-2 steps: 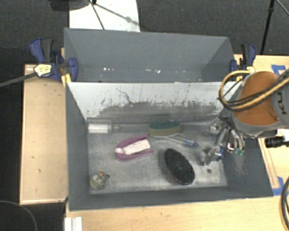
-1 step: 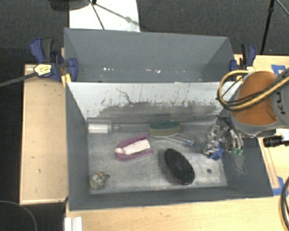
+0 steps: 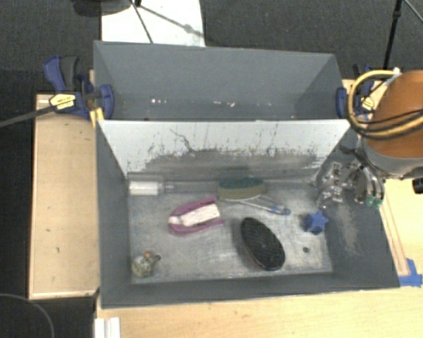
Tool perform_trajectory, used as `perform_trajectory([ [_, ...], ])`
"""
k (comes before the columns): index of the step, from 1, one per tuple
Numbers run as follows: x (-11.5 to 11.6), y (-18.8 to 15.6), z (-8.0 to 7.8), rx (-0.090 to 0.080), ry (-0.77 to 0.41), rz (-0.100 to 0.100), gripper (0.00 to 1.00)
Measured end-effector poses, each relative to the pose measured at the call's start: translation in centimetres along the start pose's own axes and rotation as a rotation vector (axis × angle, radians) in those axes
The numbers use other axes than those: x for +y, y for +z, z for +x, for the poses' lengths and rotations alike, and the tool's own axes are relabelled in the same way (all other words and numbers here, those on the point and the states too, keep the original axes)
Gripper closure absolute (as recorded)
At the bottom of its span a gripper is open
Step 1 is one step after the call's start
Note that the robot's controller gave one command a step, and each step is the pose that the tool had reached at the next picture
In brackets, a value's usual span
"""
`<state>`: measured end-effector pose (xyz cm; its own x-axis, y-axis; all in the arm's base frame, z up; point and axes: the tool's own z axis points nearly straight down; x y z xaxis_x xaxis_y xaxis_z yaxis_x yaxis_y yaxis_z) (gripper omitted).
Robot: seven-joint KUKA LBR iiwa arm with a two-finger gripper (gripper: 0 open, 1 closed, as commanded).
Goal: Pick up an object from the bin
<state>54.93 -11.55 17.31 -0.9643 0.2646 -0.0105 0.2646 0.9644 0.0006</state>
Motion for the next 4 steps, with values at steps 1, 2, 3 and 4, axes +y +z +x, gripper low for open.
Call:
perform_trajectory([
  [1,0.0,0.5,0.2,0.008,-0.001,0.001,0.0],
  [2,-0.2,10.2,2.2,0.002,-0.216,-0.001,0.0],
  [3,-2.0,10.1,2.3,0.006,-0.182,-0.001,0.0],
  [4,-2.0,9.8,2.1,-0.001,-0.184,-0.001,1.0],
])
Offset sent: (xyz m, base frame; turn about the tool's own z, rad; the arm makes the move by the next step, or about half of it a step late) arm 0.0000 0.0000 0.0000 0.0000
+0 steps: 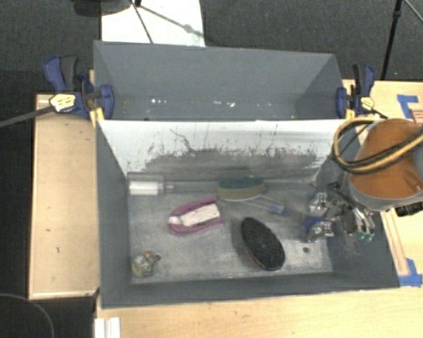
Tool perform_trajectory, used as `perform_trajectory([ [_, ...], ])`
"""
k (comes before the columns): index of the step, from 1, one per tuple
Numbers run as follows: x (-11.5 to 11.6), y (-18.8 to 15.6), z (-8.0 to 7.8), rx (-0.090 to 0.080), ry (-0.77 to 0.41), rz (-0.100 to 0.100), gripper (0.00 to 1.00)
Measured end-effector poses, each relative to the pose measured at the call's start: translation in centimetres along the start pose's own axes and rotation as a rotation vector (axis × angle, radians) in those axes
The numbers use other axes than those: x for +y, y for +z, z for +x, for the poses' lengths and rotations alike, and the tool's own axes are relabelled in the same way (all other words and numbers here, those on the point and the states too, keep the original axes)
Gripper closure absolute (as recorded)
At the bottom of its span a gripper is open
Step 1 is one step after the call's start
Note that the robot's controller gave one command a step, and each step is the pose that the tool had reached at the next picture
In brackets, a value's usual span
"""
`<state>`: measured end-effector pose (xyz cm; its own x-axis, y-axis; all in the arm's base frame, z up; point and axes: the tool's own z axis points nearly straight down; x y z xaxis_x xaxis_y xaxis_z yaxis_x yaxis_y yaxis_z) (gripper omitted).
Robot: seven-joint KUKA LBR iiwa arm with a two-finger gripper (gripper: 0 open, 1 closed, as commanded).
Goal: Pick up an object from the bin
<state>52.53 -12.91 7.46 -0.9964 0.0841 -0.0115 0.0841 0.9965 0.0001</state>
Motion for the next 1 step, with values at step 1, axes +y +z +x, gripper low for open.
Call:
perform_trajectory([
  [1,0.4,-12.32,0.14,0.002,0.061,0.001,1.0],
])
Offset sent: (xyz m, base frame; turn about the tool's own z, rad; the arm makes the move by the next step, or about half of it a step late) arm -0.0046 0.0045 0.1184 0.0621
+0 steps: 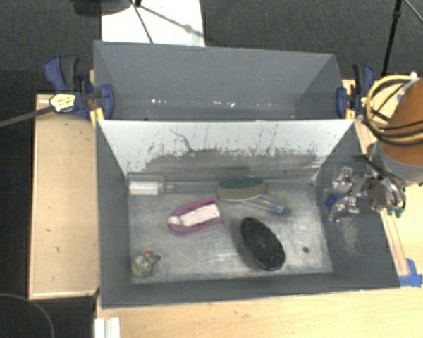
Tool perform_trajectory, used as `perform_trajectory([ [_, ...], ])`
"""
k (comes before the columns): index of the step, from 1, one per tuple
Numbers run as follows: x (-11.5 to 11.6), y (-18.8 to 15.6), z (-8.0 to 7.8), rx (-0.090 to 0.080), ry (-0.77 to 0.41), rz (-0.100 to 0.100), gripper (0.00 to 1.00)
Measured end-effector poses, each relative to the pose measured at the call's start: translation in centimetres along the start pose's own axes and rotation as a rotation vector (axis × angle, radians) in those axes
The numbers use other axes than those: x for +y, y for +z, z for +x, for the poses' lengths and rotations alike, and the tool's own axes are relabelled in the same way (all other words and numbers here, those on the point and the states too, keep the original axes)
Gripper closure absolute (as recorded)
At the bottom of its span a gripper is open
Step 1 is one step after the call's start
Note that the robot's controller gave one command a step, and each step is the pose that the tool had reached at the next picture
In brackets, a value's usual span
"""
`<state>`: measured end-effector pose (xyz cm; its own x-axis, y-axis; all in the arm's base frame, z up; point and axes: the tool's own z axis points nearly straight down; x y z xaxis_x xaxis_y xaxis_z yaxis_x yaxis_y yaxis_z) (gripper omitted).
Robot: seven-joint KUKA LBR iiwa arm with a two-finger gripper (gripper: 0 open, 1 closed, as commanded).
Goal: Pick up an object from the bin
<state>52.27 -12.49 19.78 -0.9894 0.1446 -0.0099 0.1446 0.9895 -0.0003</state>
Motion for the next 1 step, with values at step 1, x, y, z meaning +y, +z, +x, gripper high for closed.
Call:
perform_trajectory([
  [1,4.86,-6.44,0.56,0.001,-0.339,-0.002,1.0],
])
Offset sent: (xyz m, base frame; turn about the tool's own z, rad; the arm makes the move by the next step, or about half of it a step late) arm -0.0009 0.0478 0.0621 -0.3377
